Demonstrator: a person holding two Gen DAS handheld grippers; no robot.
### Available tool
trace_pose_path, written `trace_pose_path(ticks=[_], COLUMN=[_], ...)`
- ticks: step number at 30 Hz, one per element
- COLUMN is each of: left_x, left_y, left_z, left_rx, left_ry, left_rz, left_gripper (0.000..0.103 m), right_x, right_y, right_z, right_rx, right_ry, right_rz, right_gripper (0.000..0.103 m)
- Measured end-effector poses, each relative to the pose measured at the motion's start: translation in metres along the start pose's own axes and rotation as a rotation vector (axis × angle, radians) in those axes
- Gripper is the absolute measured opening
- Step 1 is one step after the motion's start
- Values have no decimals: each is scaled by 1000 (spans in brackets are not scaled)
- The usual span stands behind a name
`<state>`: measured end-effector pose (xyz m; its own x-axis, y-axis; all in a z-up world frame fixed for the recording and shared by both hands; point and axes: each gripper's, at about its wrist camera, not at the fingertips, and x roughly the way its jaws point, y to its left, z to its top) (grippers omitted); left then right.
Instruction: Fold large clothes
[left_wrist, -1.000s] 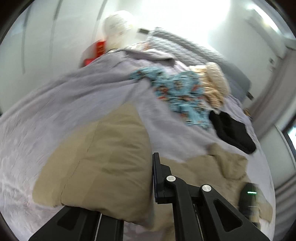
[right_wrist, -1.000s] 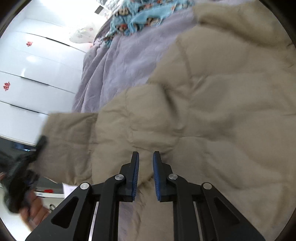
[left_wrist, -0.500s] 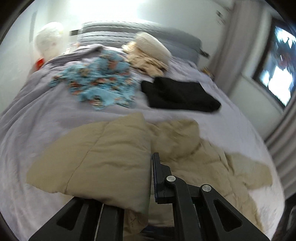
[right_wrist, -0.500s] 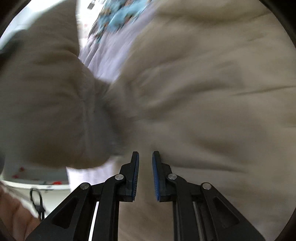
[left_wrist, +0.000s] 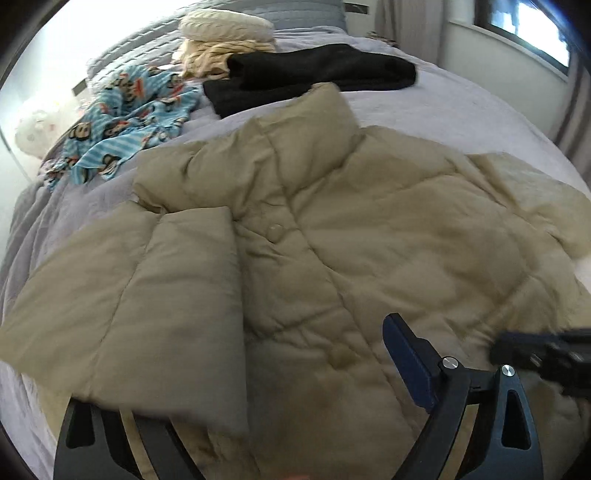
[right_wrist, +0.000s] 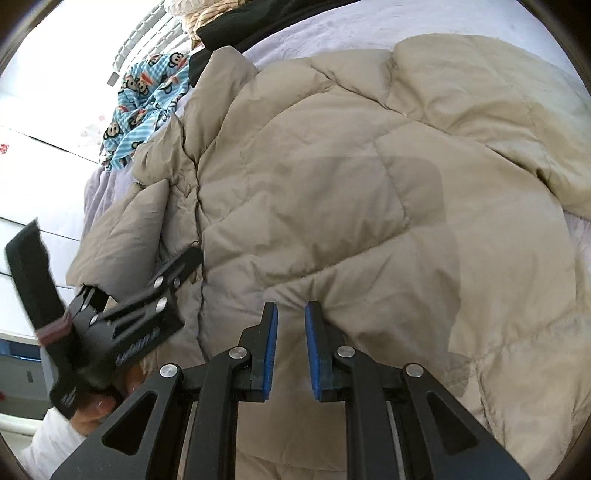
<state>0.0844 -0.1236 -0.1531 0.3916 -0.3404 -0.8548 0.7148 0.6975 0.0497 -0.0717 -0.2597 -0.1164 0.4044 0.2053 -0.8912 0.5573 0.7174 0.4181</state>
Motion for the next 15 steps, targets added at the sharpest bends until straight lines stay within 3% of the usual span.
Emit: trace_pose_path(ticks=[3,5,6,9,11,13,15], left_x=[-37,-68,-81,-101,-94,-75,-57], left_y=[12,33,47,99,140,178,202], left_z=[-4,-13,-18,-34,-49,-66,-84], left_rx=[-9,-52,-77,-199,-320,-456,-557], left_ry=[-58,-116,-141,-175,-128,-45,15], left_rz=[-38,-35,-14,144,232,225,201], left_gripper=[93,93,93,93,93,93,93], right_x=[1,-14,-20,-34,-29,-20,-1], right_y=[3,11,21,65,102,135,175], right_z=[8,5,5,4,1,-6,-19], right_rx=[-11,-52,-87,-252,-367,-487,-651], right_ry=[-5,-27,-48,-114,-124,-129,-133], right_rz=[-17,-37,-47,-46,-43,-52,-125], right_gripper=[26,64,71,74,82,82,82])
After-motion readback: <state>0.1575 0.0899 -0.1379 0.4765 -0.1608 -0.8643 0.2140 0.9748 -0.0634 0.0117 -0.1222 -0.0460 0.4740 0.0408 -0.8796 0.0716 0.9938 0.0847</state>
